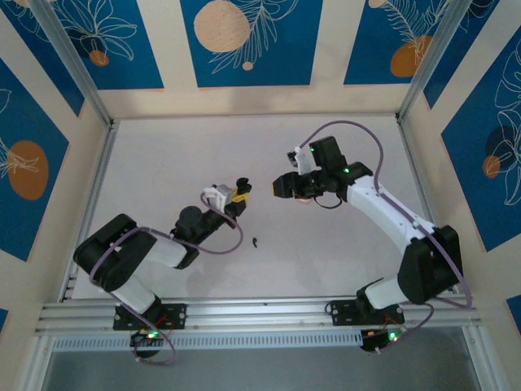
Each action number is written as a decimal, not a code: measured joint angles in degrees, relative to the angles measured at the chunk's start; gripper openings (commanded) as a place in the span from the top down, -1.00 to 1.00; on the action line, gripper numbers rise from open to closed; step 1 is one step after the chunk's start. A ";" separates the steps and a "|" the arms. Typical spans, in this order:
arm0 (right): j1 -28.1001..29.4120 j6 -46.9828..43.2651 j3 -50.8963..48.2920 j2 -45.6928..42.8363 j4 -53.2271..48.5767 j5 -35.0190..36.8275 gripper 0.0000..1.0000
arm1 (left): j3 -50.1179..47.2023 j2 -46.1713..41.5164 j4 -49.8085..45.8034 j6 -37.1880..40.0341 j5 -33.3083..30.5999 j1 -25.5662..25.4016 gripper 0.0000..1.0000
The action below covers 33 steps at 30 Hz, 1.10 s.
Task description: Insert wireless bluetooth earbuds into charging case
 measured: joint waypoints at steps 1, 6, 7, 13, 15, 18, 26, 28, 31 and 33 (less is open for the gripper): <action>0.63 0.26 1.46 2.16 -2.56 0.81 0.02 | -0.92 -0.76 -0.09 -0.76 -0.68 0.42 0.80; 6.12 2.62 5.55 12.02 -12.28 4.20 0.03 | -4.22 -4.26 -1.14 -2.40 -3.58 1.11 0.80; 7.17 3.23 5.79 13.84 -13.64 4.61 0.04 | -5.01 -4.94 -1.20 -2.64 -4.07 1.18 0.80; 11.56 5.49 9.68 22.77 -18.12 6.01 0.08 | -9.20 -8.87 -3.41 -3.32 -6.69 1.44 0.80; 12.59 5.60 11.65 25.14 -18.64 6.43 0.10 | -9.97 -10.54 -4.92 -3.48 -7.37 1.55 0.80; 14.29 5.79 14.38 28.55 -18.80 6.82 0.11 | -10.34 -13.29 -7.45 -3.65 -8.09 1.55 0.80; 16.57 5.57 18.56 34.82 -20.04 6.93 0.21 | -10.60 -21.20 -15.23 -2.54 -9.55 1.66 0.79; 16.83 5.51 18.88 35.67 -20.15 7.06 0.24 | -10.60 -22.67 -16.90 -2.14 -9.73 1.66 0.79; 17.14 5.44 18.88 36.26 -20.52 7.28 0.30 | -10.60 -23.96 -18.86 -2.08 -9.77 1.66 0.78; 17.38 5.33 18.88 36.50 -20.79 7.50 0.33 | -10.67 -24.30 -19.74 -2.08 -9.77 1.66 0.79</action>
